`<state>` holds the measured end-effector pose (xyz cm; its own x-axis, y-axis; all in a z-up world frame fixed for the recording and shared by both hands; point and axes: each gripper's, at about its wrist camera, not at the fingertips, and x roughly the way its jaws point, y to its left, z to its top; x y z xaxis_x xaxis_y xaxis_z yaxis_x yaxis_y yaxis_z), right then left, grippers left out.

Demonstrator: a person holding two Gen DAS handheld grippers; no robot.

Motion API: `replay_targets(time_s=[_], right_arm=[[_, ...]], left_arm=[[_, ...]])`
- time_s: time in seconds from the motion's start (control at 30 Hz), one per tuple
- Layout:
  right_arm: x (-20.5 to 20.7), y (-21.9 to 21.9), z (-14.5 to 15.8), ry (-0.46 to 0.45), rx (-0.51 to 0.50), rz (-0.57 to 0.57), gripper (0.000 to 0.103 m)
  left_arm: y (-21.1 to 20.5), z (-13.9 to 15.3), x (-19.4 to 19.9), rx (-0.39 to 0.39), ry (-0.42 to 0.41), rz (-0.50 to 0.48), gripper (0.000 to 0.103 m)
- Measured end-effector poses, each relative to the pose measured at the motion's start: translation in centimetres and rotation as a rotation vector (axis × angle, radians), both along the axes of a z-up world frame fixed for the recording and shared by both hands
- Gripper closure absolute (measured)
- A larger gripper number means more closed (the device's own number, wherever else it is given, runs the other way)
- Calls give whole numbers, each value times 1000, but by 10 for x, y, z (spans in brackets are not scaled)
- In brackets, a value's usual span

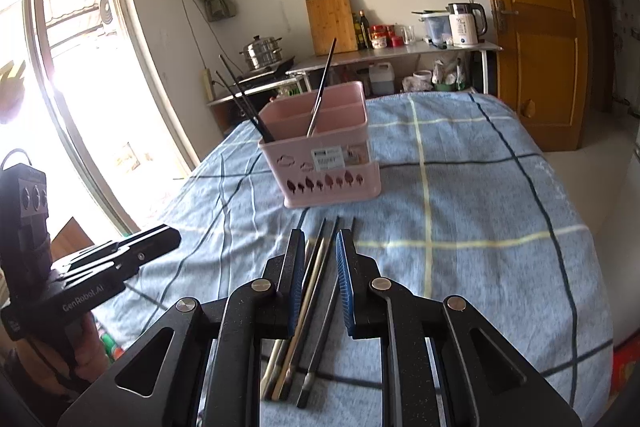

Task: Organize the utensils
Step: 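Withdraw both tools back toward the remaining chopsticks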

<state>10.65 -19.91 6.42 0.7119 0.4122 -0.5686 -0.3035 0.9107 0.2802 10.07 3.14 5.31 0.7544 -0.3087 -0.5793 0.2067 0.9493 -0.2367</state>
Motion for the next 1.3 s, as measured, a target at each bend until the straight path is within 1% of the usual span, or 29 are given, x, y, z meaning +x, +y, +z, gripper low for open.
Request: replay_targets(time_s=[0.2, 0.43, 0.83, 1.03, 1.3], right_arm=[[-3, 1, -10, 21, -4, 4, 86], [-2, 3, -22, 48, -10, 4, 86], [9, 6, -44, 112, -14, 7, 86], [19, 6, -54, 144, -17, 0, 86], [31, 8, -67, 177, -19, 1, 86]], left_arm=[[-4, -13, -3, 5, 29, -9, 83], [-7, -28, 5, 2, 72, -13, 83], [-18, -65, 41, 13, 179, -27, 83], [-23, -79, 64, 13, 214, -30, 83], [-30, -97, 85, 22, 262, -27, 83]])
